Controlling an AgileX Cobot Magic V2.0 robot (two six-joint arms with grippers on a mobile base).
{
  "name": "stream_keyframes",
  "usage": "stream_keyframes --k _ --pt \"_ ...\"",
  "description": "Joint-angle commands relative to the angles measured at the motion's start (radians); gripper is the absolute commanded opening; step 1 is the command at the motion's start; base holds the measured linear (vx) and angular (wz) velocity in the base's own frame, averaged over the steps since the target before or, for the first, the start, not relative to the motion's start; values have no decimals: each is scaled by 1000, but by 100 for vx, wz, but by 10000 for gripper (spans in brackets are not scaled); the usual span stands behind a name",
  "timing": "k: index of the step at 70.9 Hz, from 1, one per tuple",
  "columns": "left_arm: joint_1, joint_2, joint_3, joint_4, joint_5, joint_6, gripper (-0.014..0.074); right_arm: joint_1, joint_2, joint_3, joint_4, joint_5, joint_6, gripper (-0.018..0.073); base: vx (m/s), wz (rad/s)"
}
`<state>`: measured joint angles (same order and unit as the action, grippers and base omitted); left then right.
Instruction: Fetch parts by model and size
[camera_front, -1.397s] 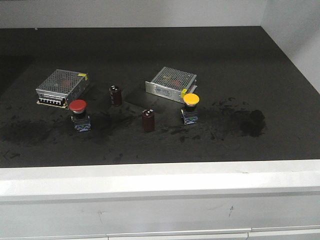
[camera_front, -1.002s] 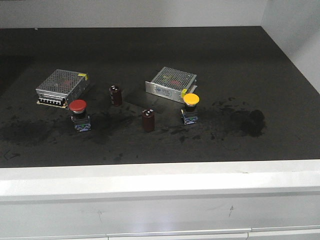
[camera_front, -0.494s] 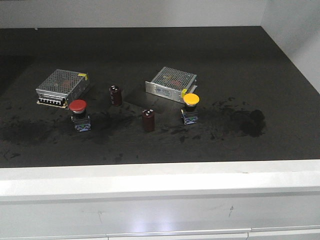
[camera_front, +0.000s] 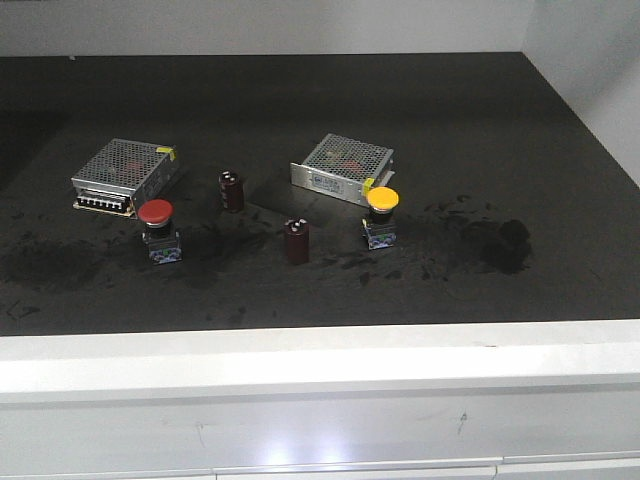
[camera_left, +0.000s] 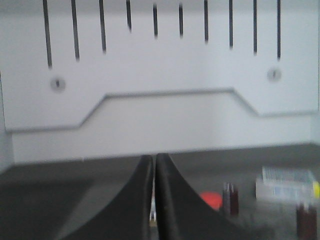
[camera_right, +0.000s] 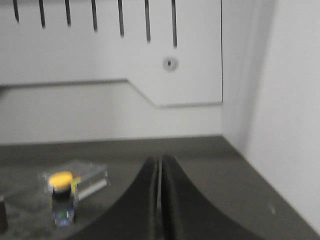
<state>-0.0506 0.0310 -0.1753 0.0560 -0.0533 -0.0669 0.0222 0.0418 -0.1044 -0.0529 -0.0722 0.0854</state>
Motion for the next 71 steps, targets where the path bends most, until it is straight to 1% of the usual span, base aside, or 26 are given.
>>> stream_keyframes --k 1,6,10,19,31,39,44,56,65,71 --pt "-7 96 -128 -1 -75 -2 -6 -5 121 -140 0 -87 -15 -10 0 0" --pt "-7 183 -205 -1 -61 -2 -6 -5 224 -234 0 -73 -15 -10 0 0" --pt "-7 265 -269 -2 -25 -2 -6 -5 313 -317 0 -42 -15 -10 0 0" --pt "-7 429 -372 -14 92 -3 -6 -5 468 -448 0 72 -15 -10 0 0" --pt "-8 585 -441 -19 187 -3 -6 -5 637 -514 19 207 -11 -10 0 0" --pt "-8 633 -441 -18 209 -3 -6 -5 715 -515 22 277 -7 -10 0 0" --pt "-8 654 -441 -18 218 -3 -6 -5 753 -515 1 280 -7 -10 0 0" --pt "-8 657 -441 -18 208 -3 -6 -5 805 -515 -1 285 -11 -10 0 0" --pt "-8 655 -441 -18 263 -3 -1 -5 805 -515 -25 315 -94 -6 0 0" --pt "-8 668 -441 -18 284 -3 16 -5 805 -515 -22 313 -109 11 0 0"
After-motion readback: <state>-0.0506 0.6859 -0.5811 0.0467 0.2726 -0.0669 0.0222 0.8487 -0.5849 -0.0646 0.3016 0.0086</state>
